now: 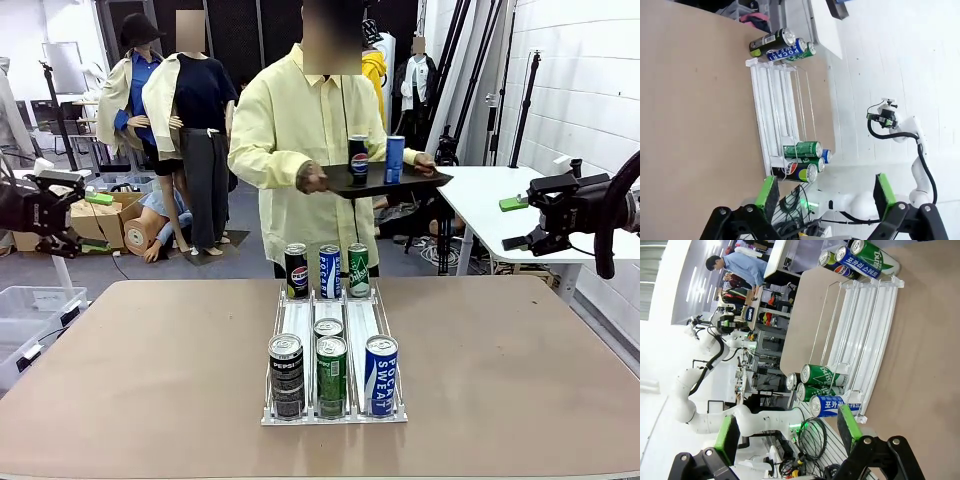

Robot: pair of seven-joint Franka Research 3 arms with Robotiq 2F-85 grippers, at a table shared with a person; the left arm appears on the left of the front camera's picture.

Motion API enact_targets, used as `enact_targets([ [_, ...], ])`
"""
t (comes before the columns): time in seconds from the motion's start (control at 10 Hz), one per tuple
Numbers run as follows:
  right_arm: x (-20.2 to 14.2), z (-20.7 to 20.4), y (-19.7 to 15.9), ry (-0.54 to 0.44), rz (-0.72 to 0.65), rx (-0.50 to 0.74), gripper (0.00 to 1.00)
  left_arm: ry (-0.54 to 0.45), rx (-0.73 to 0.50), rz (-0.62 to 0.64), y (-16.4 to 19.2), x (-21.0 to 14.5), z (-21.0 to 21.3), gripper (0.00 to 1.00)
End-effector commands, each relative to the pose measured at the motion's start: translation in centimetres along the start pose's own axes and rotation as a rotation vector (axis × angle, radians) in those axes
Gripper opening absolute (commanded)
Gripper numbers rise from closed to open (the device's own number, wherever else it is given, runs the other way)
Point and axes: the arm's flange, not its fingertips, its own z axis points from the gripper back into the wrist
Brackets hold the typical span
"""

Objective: Retrieve and hand over the desired beverage to the person.
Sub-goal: Place the picked can on the Handle tray extended by the person.

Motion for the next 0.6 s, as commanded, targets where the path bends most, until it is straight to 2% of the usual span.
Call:
enact_targets([
  [0.0, -0.1, -0.1, 0.1, 0.001, 0.001, 0.006, 1.00, -0.024, -0.041, -0.035, 0.2, -0.9, 0.1, 1.00],
  [0.3, -0.1, -0.1, 0.1, 0.001, 0.001, 0.006, 1.00, 0.009, -0.085, -0.084, 0.4, -1.2, -0.2, 1.00],
  [0.4, -0.1, -0.1, 0.1, 0.001, 0.001, 0.006, 1.00, 0.030, -0.081, -0.099, 0.2, -0.7, -0.7, 1.00],
  [0.5, -0.1, -0.1, 0.1, 0.001, 0.001, 0.006, 1.00, 0.081, -0.027, -0.121, -0.3, -0.4, -1.4, 1.00],
])
